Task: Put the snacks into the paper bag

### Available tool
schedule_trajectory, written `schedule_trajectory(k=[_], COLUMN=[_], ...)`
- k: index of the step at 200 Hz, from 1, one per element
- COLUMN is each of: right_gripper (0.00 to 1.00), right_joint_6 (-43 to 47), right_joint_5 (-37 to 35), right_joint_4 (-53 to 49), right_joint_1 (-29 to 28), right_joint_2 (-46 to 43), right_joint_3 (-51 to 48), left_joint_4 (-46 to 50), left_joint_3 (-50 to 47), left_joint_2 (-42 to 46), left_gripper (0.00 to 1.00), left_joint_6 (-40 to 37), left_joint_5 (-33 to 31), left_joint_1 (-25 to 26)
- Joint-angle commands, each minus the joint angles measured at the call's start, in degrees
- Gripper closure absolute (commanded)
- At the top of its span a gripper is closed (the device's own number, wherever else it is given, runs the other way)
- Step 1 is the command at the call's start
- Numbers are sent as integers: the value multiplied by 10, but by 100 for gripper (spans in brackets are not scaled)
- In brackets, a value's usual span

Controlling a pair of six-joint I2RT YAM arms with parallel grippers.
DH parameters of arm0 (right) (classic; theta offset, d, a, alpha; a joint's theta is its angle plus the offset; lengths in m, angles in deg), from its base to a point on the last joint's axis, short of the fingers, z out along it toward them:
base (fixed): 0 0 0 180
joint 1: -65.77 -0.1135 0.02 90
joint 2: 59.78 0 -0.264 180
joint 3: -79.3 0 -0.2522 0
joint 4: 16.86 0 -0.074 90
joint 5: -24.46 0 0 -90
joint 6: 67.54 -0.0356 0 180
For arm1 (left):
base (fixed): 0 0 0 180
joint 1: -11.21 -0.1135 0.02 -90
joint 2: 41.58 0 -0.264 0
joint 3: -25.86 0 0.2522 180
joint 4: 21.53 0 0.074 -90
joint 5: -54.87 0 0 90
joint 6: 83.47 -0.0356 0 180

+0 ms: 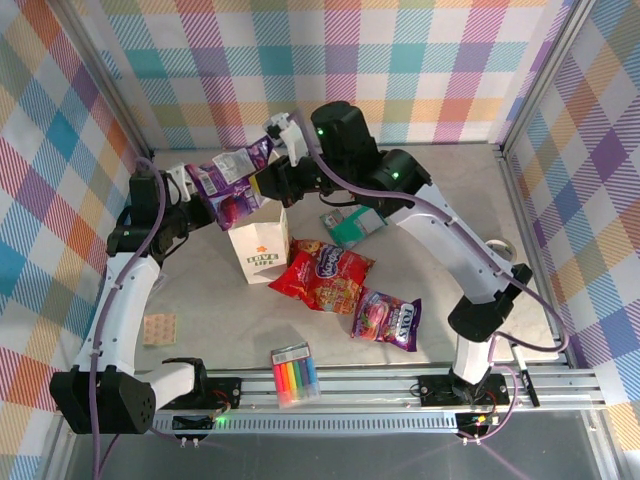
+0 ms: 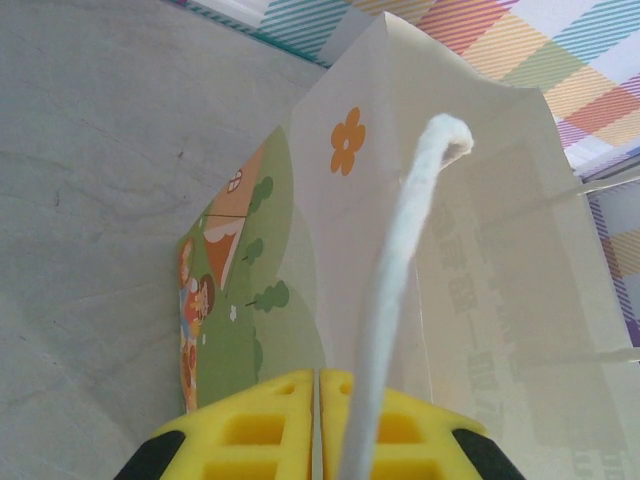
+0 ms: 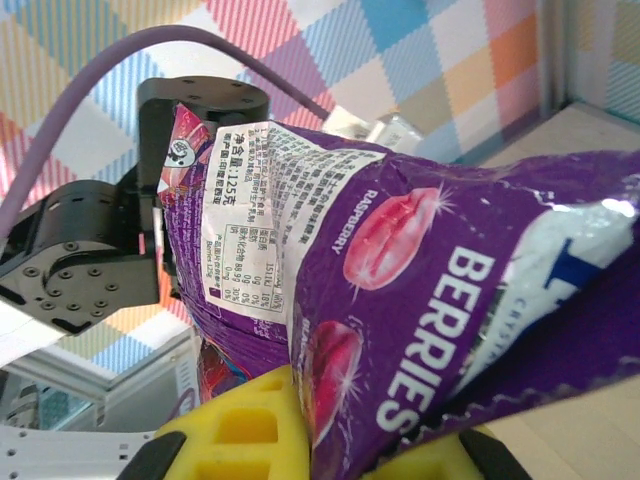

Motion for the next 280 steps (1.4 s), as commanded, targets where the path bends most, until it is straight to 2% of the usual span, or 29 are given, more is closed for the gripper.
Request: schedule_trajectory(k=[1,40,59,106,150,182,239,280], right_gripper=[91,91,94,93,92,91,91,92], right_joint_6=[-8,-8,-2,22,-2,-20,-24,6], right_joint_5=[71,78,98,132,198,215,200,163], right_joint_4=[69,90,107,125,159,153,118,89], right_joint_1=[-5,-6,-5,-3,13,29,60,71], right_joint_2=[0,14,26,66,107,148,180,182], right_joint_3=[3,-1,-3,16,31,73,94,95], left_joint_4=[-15,-17,-17,-16,-17,-17,-18,-17], left_joint_3=[-13,-13,-13,-12,-15,-15,-13,-13], left_joint_2=[14,15,18,21,21,20,17,17], left_gripper=[90,90,90,90,90,90,90,90], left_joint_6=[4,7,7,5,3,2,-2,-4], left_joint_5=[15,17,17,15,15,13,11,10], left_joint_1=[-8,-8,-8,-8,-8,-8,-8,-8])
